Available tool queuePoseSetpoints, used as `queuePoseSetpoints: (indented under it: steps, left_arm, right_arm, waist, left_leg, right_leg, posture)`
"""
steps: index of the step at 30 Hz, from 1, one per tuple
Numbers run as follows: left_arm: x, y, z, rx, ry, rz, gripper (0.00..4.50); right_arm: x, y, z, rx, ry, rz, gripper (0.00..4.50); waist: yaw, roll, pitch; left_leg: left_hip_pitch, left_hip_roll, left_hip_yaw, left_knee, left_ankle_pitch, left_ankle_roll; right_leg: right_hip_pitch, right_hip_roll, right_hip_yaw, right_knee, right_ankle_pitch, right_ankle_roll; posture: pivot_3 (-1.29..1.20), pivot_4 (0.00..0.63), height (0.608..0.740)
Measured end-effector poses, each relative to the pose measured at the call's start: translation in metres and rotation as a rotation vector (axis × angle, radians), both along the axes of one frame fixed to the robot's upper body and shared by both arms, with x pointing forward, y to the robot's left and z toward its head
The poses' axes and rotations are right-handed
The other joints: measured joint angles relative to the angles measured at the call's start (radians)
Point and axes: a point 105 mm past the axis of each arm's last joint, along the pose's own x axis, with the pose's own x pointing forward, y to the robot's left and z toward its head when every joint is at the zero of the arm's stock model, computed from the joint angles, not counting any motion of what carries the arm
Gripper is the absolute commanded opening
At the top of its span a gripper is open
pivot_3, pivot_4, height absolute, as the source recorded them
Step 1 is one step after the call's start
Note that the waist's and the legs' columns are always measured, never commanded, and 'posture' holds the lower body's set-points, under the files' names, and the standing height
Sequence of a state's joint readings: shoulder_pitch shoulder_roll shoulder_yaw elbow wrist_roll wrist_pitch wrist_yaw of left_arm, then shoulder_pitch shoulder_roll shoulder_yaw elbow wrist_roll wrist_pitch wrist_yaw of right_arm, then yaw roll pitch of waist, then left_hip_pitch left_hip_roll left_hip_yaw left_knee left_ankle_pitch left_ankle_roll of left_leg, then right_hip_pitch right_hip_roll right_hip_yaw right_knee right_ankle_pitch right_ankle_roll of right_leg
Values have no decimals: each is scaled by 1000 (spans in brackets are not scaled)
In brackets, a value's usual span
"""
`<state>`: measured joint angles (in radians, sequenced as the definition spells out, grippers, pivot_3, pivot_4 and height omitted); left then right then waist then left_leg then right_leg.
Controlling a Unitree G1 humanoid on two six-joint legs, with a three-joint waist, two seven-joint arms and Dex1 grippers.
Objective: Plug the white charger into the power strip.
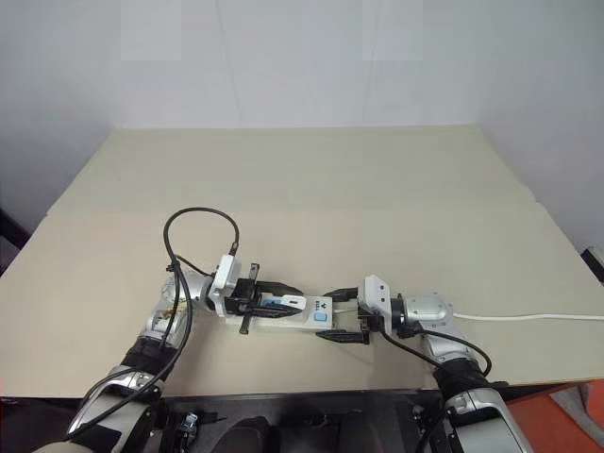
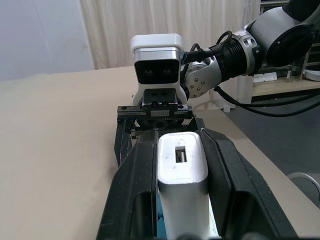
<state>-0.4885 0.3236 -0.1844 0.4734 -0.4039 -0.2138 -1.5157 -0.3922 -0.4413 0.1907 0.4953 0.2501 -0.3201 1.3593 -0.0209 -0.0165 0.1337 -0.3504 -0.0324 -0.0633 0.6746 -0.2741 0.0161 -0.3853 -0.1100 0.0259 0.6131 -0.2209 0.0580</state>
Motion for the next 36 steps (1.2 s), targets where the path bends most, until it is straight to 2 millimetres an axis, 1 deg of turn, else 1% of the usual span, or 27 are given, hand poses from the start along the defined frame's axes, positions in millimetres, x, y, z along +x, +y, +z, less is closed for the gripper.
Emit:
queuePoseSetpoints:
  steps: [5, 7, 8, 11, 13, 16, 25, 27, 28, 29, 32, 34, 36]
  left_arm:
    - [1, -1, -2, 7, 40, -1, 1007]
    - [1, -1, -2, 3, 53, 2, 1743]
    - [1, 4, -10, 48, 82, 13, 1975]
    - [3, 20, -14, 60, 102, 54, 2902]
    - [3, 21, -14, 51, 100, 60, 3595]
    - [2, 21, -14, 48, 92, 60, 4435]
    - [-4, 26, -9, 66, 76, 30, 4485]
    - [-5, 27, -7, 74, 59, 52, 4500]
    - [-5, 29, -5, 82, 53, 68, 4500]
    - [-5, 30, -3, 84, 44, 83, 4500]
    - [-6, 38, 13, 63, -12, 142, 4500]
    - [-7, 45, 29, 33, -35, 176, 4500]
    - [-9, 55, 45, 1, -46, 224, 4500]
  right_arm:
    - [0, 1, -1, -2, 2, -3, 3424]
    - [0, 1, -1, -3, 3, -4, 3424]
    - [0, 1, -1, -5, 0, 1, 3424]
    - [-1, 1, -1, -5, 3, 5, 3424]
    - [-1, 0, -2, -7, 4, 5, 3424]
    - [-1, 0, -2, -7, 4, 4, 3424]
    - [-2, 1, 0, -3, 7, 10, 3424]
    - [-2, 1, 1, -1, 14, 10, 4159]
    - [-2, 1, 1, -4, 16, 14, 4433]
    - [-2, 0, 2, -10, 18, 21, 4476]
    - [-4, -3, 4, -33, 40, 44, 4476]
    - [-6, -7, 6, -41, 33, 44, 4476]
    - [-9, -18, 10, -52, 22, 28, 4476]
  waist:
    - [0, 0, -2]
    - [0, 0, -2]
    - [-2, 0, -2]
    - [-6, 4, -4]
    - [-3, 4, -4]
    - [-1, 4, -4]
    - [-2, 3, -3]
    - [-2, 1, -1]
    - [-2, 0, 2]
    - [-1, -1, 4]
    - [5, -3, 7]
    - [8, -3, 8]
    - [9, -3, 9]
  left_leg:
    - [2, 0, 0, 0, 0, 0]
    - [3, 0, 0, -1, 0, 0]
    - [3, 0, 0, -1, 0, 0]
    - [4, 0, 3, -5, 0, 0]
    - [4, 0, 3, -5, 0, 0]
    - [4, 0, 4, -5, 0, 0]
    - [3, 0, 6, -7, 0, 1]
    - [3, 0, 6, -7, 0, 1]
    - [2, 1, 6, -7, 0, 1]
    - [1, 1, 6, -7, 0, 1]
    - [-4, 0, 6, -7, 0, 1]
    - [-7, 0, 6, -7, 0, 0]
    - [-14, 0, 6, -7, 0, 0]
  right_leg:
    - [1, 0, 0, 0, 0, 0]
    - [2, 0, 0, 0, 0, 0]
    - [1, 0, 0, 0, 0, 0]
    - [0, 0, 4, 0, 0, 0]
    - [0, 0, 4, -1, 0, 0]
    - [0, 0, 5, -1, 0, 0]
    - [-2, 0, 6, -2, 0, 0]
    - [-3, 0, 7, -2, 0, 0]
    - [-4, 0, 7, -2, 0, 0]
    - [-5, 0, 7, -2, 0, 0]
    - [-10, 0, 7, -2, 0, 0]
    - [-12, -1, 7, -2, 0, 0]
    - [-20, -2, 7, -2, 0, 0]
  posture:
    - [0, 150, 740]
    - [0, 150, 740]
    - [0, 150, 740]
    - [0, 150, 740]
    - [0, 150, 740]
    - [0, 150, 740]
    - [0, 150, 740]
    - [0, 150, 740]
    - [0, 150, 740]
    - [0, 150, 740]
    - [0, 150, 740]
    - [0, 150, 740]
    - [0, 150, 740]
